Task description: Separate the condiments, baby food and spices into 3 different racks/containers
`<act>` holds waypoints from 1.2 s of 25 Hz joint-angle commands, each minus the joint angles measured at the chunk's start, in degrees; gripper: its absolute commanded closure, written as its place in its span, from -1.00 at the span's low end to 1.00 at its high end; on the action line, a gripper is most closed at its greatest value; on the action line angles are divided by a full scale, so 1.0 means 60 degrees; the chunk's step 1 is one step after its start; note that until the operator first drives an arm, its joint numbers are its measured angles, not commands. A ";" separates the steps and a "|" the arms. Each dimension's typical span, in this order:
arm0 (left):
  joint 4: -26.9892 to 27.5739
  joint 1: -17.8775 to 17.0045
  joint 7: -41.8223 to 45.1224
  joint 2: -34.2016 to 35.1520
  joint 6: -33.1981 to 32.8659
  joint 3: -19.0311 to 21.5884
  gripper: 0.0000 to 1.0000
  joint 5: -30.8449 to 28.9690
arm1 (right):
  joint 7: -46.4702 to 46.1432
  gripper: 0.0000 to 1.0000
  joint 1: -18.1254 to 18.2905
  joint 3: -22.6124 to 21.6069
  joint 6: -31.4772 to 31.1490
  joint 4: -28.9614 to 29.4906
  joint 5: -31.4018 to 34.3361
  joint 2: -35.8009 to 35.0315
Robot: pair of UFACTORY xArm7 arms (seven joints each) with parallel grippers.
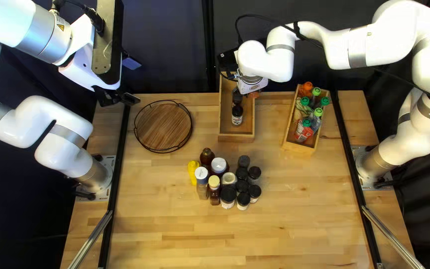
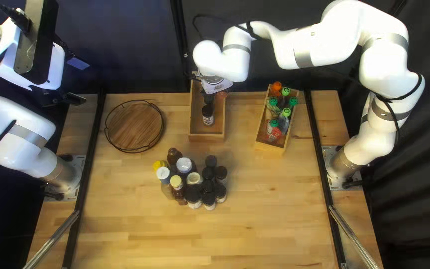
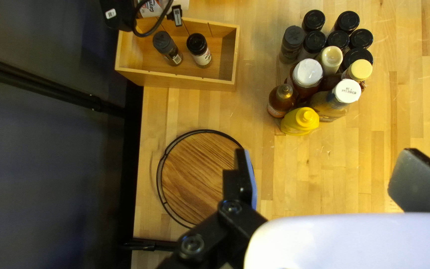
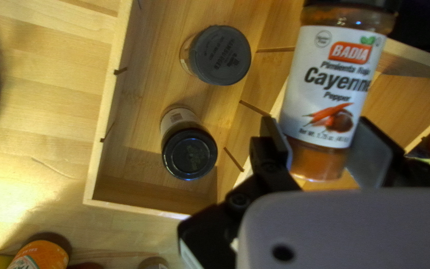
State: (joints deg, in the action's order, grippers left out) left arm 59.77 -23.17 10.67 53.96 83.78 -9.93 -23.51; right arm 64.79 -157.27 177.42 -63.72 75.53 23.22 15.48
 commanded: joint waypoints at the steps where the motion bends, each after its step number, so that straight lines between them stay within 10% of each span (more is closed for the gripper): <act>1: 0.0000 0.0000 0.0000 0.0000 0.0000 0.0000 -1.00 0.0000 | 0.0578 0.99 0.0275 -0.0251 0.0262 0.0368 -0.0210 0.0755; 6: 0.0000 0.0000 0.0000 0.0000 0.0000 0.0000 -1.00 0.0000 | 0.0876 0.98 0.2032 -0.2300 0.0099 0.0329 0.0429 0.0695; 12: 0.0000 0.0000 0.0000 0.0000 0.0000 0.0000 -1.00 0.0000 | 0.0759 0.94 0.1984 -0.2217 0.0307 0.0234 0.0366 0.0724; 13: 0.0000 0.0000 0.0000 0.0000 0.0000 0.0000 -1.00 0.0000 | 0.0755 0.75 0.1986 -0.2217 0.0319 0.0234 0.0362 0.0735; 15: 0.0000 0.0000 0.0000 0.0000 0.0000 0.0000 -1.00 0.0000 | 0.0717 -0.92 0.1978 -0.2235 0.0284 0.0318 0.0324 0.0786; 16: 0.0000 0.0000 0.0000 0.0000 0.0000 0.0000 -1.00 0.0000 | 0.0699 -1.00 0.1986 -0.2246 0.0280 0.0308 0.0295 0.0767; 30: 0.0000 0.0000 0.0000 0.0000 0.0000 0.0000 -1.00 0.0000 | -0.0578 -1.00 0.2106 -0.2765 0.0916 -0.1197 -0.0677 -0.1039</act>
State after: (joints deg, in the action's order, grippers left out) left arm 59.77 -23.17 10.67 53.96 83.78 -9.93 -23.51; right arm 65.72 -145.07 161.99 -59.95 70.93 21.73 12.24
